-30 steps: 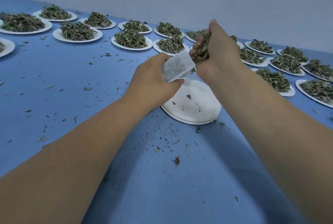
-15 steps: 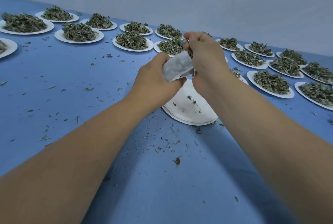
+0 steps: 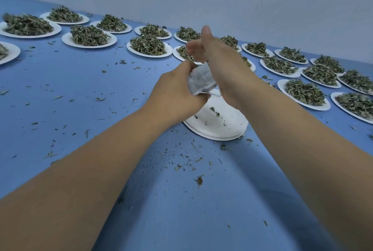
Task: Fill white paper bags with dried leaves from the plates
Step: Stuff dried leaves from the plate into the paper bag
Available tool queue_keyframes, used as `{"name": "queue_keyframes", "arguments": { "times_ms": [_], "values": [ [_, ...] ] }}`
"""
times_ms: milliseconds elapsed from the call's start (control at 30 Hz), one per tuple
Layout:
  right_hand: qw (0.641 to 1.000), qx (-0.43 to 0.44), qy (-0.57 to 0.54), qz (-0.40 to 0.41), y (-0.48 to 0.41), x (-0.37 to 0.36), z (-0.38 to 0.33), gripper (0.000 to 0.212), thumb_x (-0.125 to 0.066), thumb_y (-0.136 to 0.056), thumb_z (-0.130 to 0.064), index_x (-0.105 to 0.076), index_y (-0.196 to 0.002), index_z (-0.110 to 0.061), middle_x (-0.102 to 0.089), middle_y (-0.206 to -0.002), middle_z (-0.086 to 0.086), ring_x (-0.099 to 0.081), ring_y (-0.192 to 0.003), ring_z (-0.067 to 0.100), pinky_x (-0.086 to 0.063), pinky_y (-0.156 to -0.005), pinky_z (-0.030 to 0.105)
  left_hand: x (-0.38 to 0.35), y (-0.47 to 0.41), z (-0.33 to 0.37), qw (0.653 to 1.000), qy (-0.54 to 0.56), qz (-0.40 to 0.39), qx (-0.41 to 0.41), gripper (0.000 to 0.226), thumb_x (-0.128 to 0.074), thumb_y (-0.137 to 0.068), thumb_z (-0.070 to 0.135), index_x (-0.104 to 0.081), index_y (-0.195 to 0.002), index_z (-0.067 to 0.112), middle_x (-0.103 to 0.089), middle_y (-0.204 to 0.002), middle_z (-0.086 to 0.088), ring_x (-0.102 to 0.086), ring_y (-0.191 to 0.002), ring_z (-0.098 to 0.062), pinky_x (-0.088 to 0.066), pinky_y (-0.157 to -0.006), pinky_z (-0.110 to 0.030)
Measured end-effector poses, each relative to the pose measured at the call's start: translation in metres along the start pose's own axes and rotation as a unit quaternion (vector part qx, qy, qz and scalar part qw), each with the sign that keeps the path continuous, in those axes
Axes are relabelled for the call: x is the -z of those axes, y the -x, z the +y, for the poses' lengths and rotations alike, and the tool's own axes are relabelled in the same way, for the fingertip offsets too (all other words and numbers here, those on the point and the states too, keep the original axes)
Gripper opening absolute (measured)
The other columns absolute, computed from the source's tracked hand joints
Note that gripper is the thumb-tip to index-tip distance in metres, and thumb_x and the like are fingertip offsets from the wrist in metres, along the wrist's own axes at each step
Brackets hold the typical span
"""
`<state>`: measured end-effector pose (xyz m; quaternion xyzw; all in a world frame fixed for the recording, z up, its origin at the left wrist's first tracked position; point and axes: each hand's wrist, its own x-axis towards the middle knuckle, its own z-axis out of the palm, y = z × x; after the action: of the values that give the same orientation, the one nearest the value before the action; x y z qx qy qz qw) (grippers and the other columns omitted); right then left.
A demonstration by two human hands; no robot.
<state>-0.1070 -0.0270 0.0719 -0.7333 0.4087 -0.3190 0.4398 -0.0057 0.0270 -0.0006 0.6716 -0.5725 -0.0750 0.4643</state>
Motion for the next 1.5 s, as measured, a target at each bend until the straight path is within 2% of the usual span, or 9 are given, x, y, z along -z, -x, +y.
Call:
{"name": "queue_keyframes", "arguments": {
  "times_ms": [367,533,633,833,1100,1200,1267,1400,1500],
  "values": [
    [0.97,0.068,0.199,-0.122,0.024,0.005,-0.015,0.091,-0.011,-0.101,-0.07,-0.038,-0.143,0.005,-0.049,-0.139,0.029,-0.04,-0.132,0.042,-0.034,-0.11,0.049,0.006,-0.006,0.007,0.998,0.055,-0.01,0.031,0.036,-0.073,-0.062,0.04,-0.063,-0.093,0.024,-0.068,-0.08,0.008,-0.064,-0.075,-0.009,-0.049,-0.06,-0.029],
    [0.962,0.07,0.215,-0.155,0.029,0.005,-0.018,0.085,-0.009,-0.105,-0.062,-0.042,-0.145,0.006,-0.059,-0.135,0.026,-0.059,-0.113,-0.006,-0.014,-0.115,0.028,0.005,0.0,0.011,0.999,0.026,-0.03,-0.005,0.03,-0.075,-0.07,0.033,-0.044,-0.067,0.034,-0.054,-0.056,0.031,-0.052,-0.058,0.011,-0.036,-0.047,-0.007],
    [0.975,0.058,0.159,-0.141,0.023,0.005,-0.013,0.079,-0.013,-0.1,-0.072,-0.053,-0.144,-0.021,-0.061,-0.136,-0.003,-0.038,-0.141,0.002,-0.022,-0.117,0.039,0.005,-0.001,0.01,0.999,0.024,-0.026,-0.004,0.02,-0.073,-0.07,0.039,-0.056,-0.074,0.032,-0.061,-0.065,0.026,-0.057,-0.064,0.008,-0.038,-0.048,-0.011],
    [0.988,0.15,-0.036,-0.005,0.014,0.021,-0.005,0.047,-0.032,-0.107,-0.045,-0.077,-0.104,-0.029,-0.073,-0.123,-0.009,-0.063,-0.119,0.0,-0.042,-0.111,0.034,0.012,0.001,0.006,0.996,0.077,0.036,-0.031,0.045,-0.083,-0.071,0.038,-0.038,-0.067,0.033,-0.052,-0.06,0.036,-0.048,-0.054,0.011,-0.034,-0.05,-0.005],
    [0.961,0.229,0.134,-0.075,0.037,0.031,0.02,0.031,-0.043,-0.107,-0.037,-0.072,-0.118,-0.039,-0.064,-0.138,-0.004,-0.052,-0.126,-0.011,-0.04,-0.092,0.006,0.022,-0.007,0.003,0.991,0.117,0.067,-0.026,0.034,-0.08,-0.067,0.039,-0.047,-0.071,0.035,-0.054,-0.062,0.032,-0.05,-0.055,0.008,-0.036,-0.05,-0.006],
    [0.955,0.26,0.137,-0.03,0.038,0.031,0.016,0.036,-0.039,-0.109,-0.035,-0.073,-0.117,-0.032,-0.073,-0.12,0.006,-0.058,-0.119,-0.006,-0.033,-0.115,0.026,0.023,-0.006,0.003,0.992,0.099,0.068,-0.031,0.035,-0.081,-0.069,0.034,-0.046,-0.073,0.039,-0.053,-0.063,0.038,-0.051,-0.058,0.013,-0.036,-0.051,-0.002],
    [0.951,0.27,0.148,-0.024,0.04,0.032,0.016,0.041,-0.035,-0.108,-0.037,-0.074,-0.119,-0.027,-0.075,-0.103,-0.02,-0.054,-0.119,-0.015,-0.022,-0.124,0.038,0.025,-0.006,0.002,0.993,0.09,0.074,-0.034,0.034,-0.08,-0.069,0.033,-0.046,-0.073,0.039,-0.052,-0.063,0.038,-0.051,-0.058,0.015,-0.036,-0.052,-0.002],
    [0.942,0.261,0.193,-0.082,0.043,0.033,0.022,0.043,-0.037,-0.107,-0.043,-0.072,-0.124,-0.025,-0.069,-0.093,-0.03,-0.041,-0.136,-0.011,-0.005,-0.128,0.04,0.028,-0.005,0.008,0.993,0.055,0.074,-0.07,0.024,-0.065,-0.066,0.034,-0.042,-0.072,0.035,-0.051,-0.061,0.031,-0.046,-0.056,0.01,-0.034,-0.053,-0.007],
    [0.955,0.271,0.118,-0.019,0.047,0.039,0.022,0.036,-0.042,-0.108,-0.032,-0.074,-0.122,-0.023,-0.076,-0.094,-0.017,-0.053,-0.129,-0.007,-0.027,-0.121,0.026,0.029,-0.006,0.005,0.994,0.046,0.06,-0.079,0.021,-0.069,-0.073,0.031,-0.05,-0.083,0.03,-0.061,-0.076,0.018,-0.055,-0.067,0.002,-0.05,-0.061,-0.018]
  ]
}}
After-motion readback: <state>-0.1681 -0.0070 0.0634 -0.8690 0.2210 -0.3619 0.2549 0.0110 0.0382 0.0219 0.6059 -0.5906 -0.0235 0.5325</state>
